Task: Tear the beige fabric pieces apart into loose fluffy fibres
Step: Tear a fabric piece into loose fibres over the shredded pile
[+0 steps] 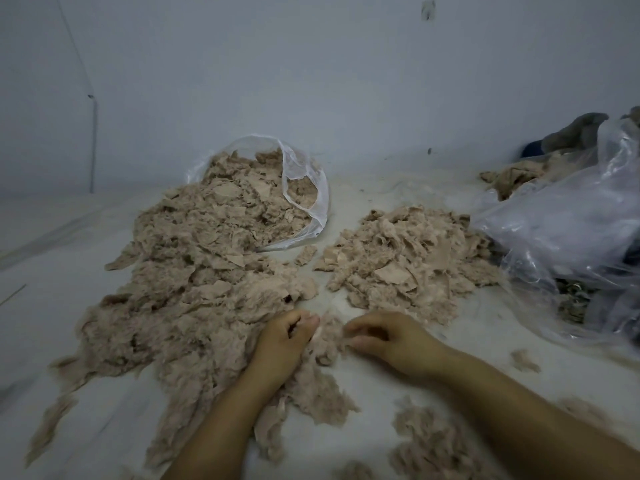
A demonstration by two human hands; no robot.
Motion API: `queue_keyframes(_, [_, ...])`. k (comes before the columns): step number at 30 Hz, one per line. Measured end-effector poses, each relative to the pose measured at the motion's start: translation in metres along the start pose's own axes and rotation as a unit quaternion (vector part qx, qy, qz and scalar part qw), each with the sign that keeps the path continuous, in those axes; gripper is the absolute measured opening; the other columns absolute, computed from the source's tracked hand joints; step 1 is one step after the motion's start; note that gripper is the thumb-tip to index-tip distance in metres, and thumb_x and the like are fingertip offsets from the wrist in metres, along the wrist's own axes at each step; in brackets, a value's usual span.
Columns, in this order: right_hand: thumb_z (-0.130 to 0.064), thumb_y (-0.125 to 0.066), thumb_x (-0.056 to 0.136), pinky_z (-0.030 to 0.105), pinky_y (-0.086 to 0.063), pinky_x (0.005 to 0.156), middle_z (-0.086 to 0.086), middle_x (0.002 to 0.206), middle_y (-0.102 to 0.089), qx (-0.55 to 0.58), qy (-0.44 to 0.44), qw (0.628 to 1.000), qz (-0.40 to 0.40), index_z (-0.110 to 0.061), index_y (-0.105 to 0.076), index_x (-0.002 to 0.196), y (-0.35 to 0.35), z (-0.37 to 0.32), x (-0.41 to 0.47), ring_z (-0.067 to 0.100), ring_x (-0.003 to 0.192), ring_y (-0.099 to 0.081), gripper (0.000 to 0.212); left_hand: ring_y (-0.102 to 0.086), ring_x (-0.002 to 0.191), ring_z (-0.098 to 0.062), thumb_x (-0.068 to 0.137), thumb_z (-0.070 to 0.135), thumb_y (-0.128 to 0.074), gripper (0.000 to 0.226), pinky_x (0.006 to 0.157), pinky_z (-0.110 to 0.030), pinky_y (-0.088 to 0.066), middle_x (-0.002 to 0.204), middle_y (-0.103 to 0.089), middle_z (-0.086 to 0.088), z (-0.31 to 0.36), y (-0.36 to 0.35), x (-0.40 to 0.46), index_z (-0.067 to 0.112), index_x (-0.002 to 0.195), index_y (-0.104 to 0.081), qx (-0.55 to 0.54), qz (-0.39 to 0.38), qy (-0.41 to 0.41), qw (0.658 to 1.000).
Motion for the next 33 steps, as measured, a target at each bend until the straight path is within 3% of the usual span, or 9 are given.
queue_keyframes(5, [-0.023, -0.069, 0.087, 0.024, -0.046, 0.091, 0.001, 0.104, -0.069, 0.002, 0.131, 0.99, -0.044, -0.011, -0.076, 0.098, -0.023, -0.016, -0.03, 0.007, 0.099, -0.061, 0.017, -0.051, 0.089, 0.008, 0.09, 0.023, -0.062, 0.018, 0.067, -0.001, -0.039, 0.095, -0.052, 0.027, -0.013, -0.002, -0.001, 0.032, 0.104, -0.054, 0.033, -0.036, 0.036, 0.998])
queue_keyframes(10, [-0.054, -0.068, 0.082, 0.02, -0.04, 0.056, -0.002, 0.059, -0.063, 0.102, 0.038, 0.979, -0.172, -0.026, -0.075, 0.067, -0.002, -0.001, -0.083, 0.004, 0.053, -0.052, 0.032, -0.047, 0.074, -0.022, 0.09, 0.006, -0.053, 0.016, 0.066, -0.032, -0.037, 0.083, -0.051, -0.019, -0.014, -0.005, 0.004, 0.002, 0.075, -0.049, 0.14, -0.045, 0.001, 0.989])
queue_keyframes(13, [-0.052, -0.063, 0.081, 0.016, -0.039, 0.052, -0.004, 0.054, -0.06, 0.088, 0.01, 0.994, -0.063, -0.023, -0.074, 0.065, 0.029, 0.002, -0.059, 0.004, 0.048, -0.049, 0.035, -0.051, 0.074, -0.017, 0.093, 0.012, -0.052, 0.018, 0.068, -0.03, -0.039, 0.095, -0.06, -0.025, -0.016, -0.005, 0.004, -0.004, 0.09, -0.059, 0.114, -0.044, 0.005, 0.992])
queue_keyframes(16, [-0.03, -0.064, 0.086, 0.018, -0.048, 0.066, 0.003, 0.082, -0.069, 0.026, 0.038, 0.997, 0.064, -0.011, -0.074, 0.08, 0.041, 0.004, -0.039, 0.013, 0.072, -0.064, 0.022, -0.059, 0.082, -0.016, 0.093, 0.013, -0.054, 0.013, 0.071, -0.025, -0.044, 0.096, -0.068, -0.015, -0.017, -0.004, 0.0, 0.009, 0.095, -0.066, 0.064, -0.036, 0.025, 0.997])
queue_keyframes(22, [-0.048, -0.059, 0.084, 0.014, -0.041, 0.053, -0.006, 0.06, -0.065, 0.026, -0.035, 0.996, 0.074, -0.023, -0.067, 0.061, 0.033, 0.023, -0.042, -0.001, 0.049, -0.052, 0.036, -0.061, 0.079, -0.007, 0.092, 0.012, -0.058, 0.013, 0.071, -0.02, -0.046, 0.083, -0.066, 0.008, -0.013, -0.006, 0.001, 0.021, 0.087, -0.066, 0.015, -0.035, 0.008, 0.999])
queue_keyframes(25, [-0.037, -0.069, 0.082, 0.013, -0.045, 0.062, -0.009, 0.076, -0.069, 0.067, -0.05, 0.992, 0.095, -0.031, -0.071, 0.085, 0.032, 0.016, -0.032, -0.003, 0.064, -0.059, 0.007, -0.058, 0.07, -0.008, 0.088, 0.01, -0.063, 0.008, 0.066, -0.021, -0.046, 0.076, -0.065, 0.002, -0.005, -0.008, 0.0, 0.013, 0.081, -0.067, -0.014, -0.045, -0.009, 0.999])
queue_keyframes(28, [-0.038, -0.074, 0.075, 0.021, -0.052, 0.055, 0.001, 0.09, -0.07, 0.232, -0.114, 0.966, 0.025, -0.031, -0.059, 0.108, -0.003, 0.015, -0.02, 0.013, 0.067, -0.066, 0.037, -0.061, 0.074, 0.003, 0.077, 0.004, -0.074, 0.016, 0.069, -0.011, -0.047, 0.081, -0.067, 0.007, 0.009, -0.008, -0.004, 0.018, 0.082, -0.067, -0.023, -0.039, -0.042, 0.998])
queue_keyframes(31, [-0.015, -0.073, 0.081, 0.024, -0.053, 0.052, 0.008, 0.066, -0.067, 0.313, -0.125, 0.941, 0.036, -0.017, -0.061, 0.085, -0.02, 0.011, -0.011, 0.015, 0.054, -0.063, 0.013, -0.058, 0.071, 0.007, 0.07, 0.001, -0.079, 0.024, 0.068, -0.009, -0.045, 0.076, -0.064, 0.011, 0.014, -0.008, -0.005, 0.02, 0.077, -0.064, -0.022, -0.041, -0.052, 0.998])
queue_keyframes(33, [0.0, -0.066, 0.085, 0.024, -0.053, 0.051, 0.006, 0.055, -0.06, 0.33, -0.115, 0.932, 0.094, -0.018, -0.064, 0.065, -0.013, 0.016, -0.009, 0.014, 0.048, -0.058, 0.027, -0.054, 0.063, 0.009, 0.075, 0.003, -0.076, 0.02, 0.062, -0.007, -0.041, 0.07, -0.061, 0.014, 0.014, -0.006, -0.004, 0.019, 0.074, -0.063, -0.032, -0.035, -0.048, 0.998])
Point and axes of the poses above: each hand's wrist, its own x-axis towards the middle knuckle, its own y-axis out of the back of the hand, z = x × y, the point moved 9 cm from there along x, towards the middle knuckle
